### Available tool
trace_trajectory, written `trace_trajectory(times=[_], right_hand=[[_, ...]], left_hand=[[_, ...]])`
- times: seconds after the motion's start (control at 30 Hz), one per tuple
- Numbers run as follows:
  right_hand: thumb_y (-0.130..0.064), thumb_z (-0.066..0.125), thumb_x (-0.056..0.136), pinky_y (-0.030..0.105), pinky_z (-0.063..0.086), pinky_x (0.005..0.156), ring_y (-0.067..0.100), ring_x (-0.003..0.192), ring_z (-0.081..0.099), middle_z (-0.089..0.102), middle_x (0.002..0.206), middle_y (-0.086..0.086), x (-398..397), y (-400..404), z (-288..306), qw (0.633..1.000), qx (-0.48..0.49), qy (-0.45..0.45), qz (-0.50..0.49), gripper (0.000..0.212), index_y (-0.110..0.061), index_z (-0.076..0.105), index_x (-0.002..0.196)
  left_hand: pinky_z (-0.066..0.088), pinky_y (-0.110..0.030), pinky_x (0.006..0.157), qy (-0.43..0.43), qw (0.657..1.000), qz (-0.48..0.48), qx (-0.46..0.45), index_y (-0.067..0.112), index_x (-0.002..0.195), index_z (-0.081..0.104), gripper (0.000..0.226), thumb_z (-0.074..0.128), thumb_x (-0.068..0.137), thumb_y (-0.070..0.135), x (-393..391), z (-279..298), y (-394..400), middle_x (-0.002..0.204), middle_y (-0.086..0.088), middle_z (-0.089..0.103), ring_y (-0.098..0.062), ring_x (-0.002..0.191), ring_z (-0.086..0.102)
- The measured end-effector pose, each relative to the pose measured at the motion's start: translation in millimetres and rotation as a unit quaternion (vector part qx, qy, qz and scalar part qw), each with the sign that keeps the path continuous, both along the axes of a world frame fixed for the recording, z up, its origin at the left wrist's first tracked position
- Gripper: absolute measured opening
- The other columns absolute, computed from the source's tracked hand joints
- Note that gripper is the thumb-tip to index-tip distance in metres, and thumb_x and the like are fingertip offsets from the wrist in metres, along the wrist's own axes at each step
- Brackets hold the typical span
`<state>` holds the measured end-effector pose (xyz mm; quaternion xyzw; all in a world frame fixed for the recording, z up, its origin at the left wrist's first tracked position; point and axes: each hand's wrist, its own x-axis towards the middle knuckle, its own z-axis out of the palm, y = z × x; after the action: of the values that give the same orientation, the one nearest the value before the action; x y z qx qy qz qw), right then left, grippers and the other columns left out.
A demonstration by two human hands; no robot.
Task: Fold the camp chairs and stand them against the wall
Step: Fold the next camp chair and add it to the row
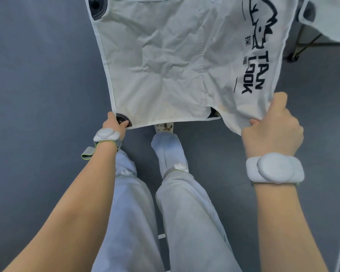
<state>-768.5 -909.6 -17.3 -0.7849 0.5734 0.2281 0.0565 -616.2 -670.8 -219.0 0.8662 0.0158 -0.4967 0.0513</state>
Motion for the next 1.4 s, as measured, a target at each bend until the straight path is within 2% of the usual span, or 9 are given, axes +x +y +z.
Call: trace_trajectory(times=[0.23, 0.37, 0.53, 0.77, 0.9, 1.03, 1.13, 1.27, 1.4], right_hand=[[0.007, 0.048, 0.083, 0.032, 0.026, 0.064, 0.04, 0.096, 0.059, 0.06, 0.108, 0.017, 29, 23, 2, 0.993, 0.041, -0.054, 0.099, 0.038, -0.003, 0.044, 0.119], [0.01, 0.056, 0.071, 0.029, 0.026, 0.052, 0.041, 0.061, 0.063, 0.063, 0.074, 0.024, 50, 34, 1, 0.975, -0.03, -0.159, 0.154, 0.023, 0.006, 0.057, 0.094], [0.013, 0.076, 0.037, 0.017, 0.028, 0.032, 0.029, 0.031, 0.054, 0.057, 0.047, 0.01, 62, 52, -5, 0.965, 0.0, -0.18, 0.19, 0.04, -0.001, 0.062, 0.072], [0.009, 0.065, 0.05, 0.017, 0.021, 0.046, 0.03, 0.03, 0.051, 0.057, 0.048, 0.011, 38, 41, -10, 0.961, -0.004, -0.196, 0.196, 0.025, -0.002, 0.059, 0.071], [0.009, 0.073, 0.046, 0.017, 0.019, 0.045, 0.029, 0.028, 0.05, 0.055, 0.046, 0.01, 43, 38, -13, 0.963, 0.023, -0.194, 0.184, 0.03, -0.002, 0.059, 0.07], [0.005, 0.065, 0.067, 0.025, 0.025, 0.049, 0.035, 0.049, 0.062, 0.064, 0.066, 0.016, 45, 32, -7, 0.965, 0.038, -0.186, 0.181, 0.022, 0.001, 0.06, 0.088], [-0.009, 0.046, 0.092, 0.031, 0.029, 0.062, 0.038, 0.09, 0.063, 0.064, 0.107, 0.014, 48, 29, -6, 0.973, 0.108, -0.124, 0.16, 0.026, -0.005, 0.05, 0.118], [-0.013, 0.044, 0.093, 0.033, 0.033, 0.065, 0.037, 0.097, 0.062, 0.062, 0.114, 0.012, 54, 30, 0, 0.974, 0.131, -0.117, 0.146, 0.03, -0.007, 0.047, 0.122], [-0.015, 0.047, 0.092, 0.033, 0.037, 0.064, 0.036, 0.094, 0.064, 0.063, 0.111, 0.014, 60, 27, 1, 0.971, 0.152, -0.11, 0.15, 0.028, -0.007, 0.048, 0.119]], left_hand=[[0.035, -0.036, 0.066, -0.038, 0.997, -0.038, -0.055, -0.006, 0.117, 0.039, 0.031, 0.049, 0.096, 0.014, 27, 32, -21, 0.108, -0.029, 0.058, -0.039, 0.087, 0.055], [0.034, -0.033, 0.067, -0.026, 0.995, -0.056, -0.076, -0.006, 0.118, 0.04, 0.029, 0.048, 0.096, 0.01, 20, 62, -40, 0.115, -0.027, 0.058, -0.031, 0.081, 0.048], [0.035, -0.03, 0.072, 0.021, 0.987, -0.067, -0.146, -0.005, 0.131, 0.032, 0.041, 0.046, 0.094, 0.006, -25, 95, -88, 0.122, -0.025, 0.056, -0.037, 0.108, 0.056], [0.038, -0.034, 0.072, 0.069, 0.981, -0.1, -0.153, -0.002, 0.139, 0.027, 0.047, 0.042, 0.095, 0.006, -43, 98, -84, 0.116, -0.027, 0.058, -0.04, 0.103, 0.057], [0.042, -0.041, 0.085, 0.065, 0.979, -0.16, -0.109, 0.007, 0.113, 0.049, 0.025, 0.041, 0.099, 0.026, -22, 104, -86, 0.119, -0.018, 0.06, -0.034, 0.108, 0.057], [0.047, -0.048, 0.089, 0.051, 0.977, -0.189, -0.086, 0.008, 0.087, 0.057, 0.032, 0.04, 0.098, 0.033, 4, 118, -89, 0.103, -0.02, 0.063, -0.041, 0.102, 0.061], [0.05, -0.042, 0.083, -0.036, 0.978, -0.153, -0.14, 0.009, 0.102, 0.058, 0.023, 0.045, 0.096, 0.027, 20, 143, -108, 0.106, -0.012, 0.064, -0.036, 0.099, 0.06], [0.046, -0.035, 0.083, -0.133, 0.91, -0.189, -0.343, 0.024, 0.133, 0.044, 0.044, 0.057, 0.091, 0.02, 23, 195, -150, 0.136, 0.002, 0.048, -0.022, 0.117, 0.05], [0.046, -0.032, 0.084, -0.092, 0.873, -0.27, -0.395, 0.027, 0.128, 0.048, 0.049, 0.051, 0.088, 0.0, 18, 207, -167, 0.139, 0.005, 0.045, -0.018, 0.115, 0.05]])
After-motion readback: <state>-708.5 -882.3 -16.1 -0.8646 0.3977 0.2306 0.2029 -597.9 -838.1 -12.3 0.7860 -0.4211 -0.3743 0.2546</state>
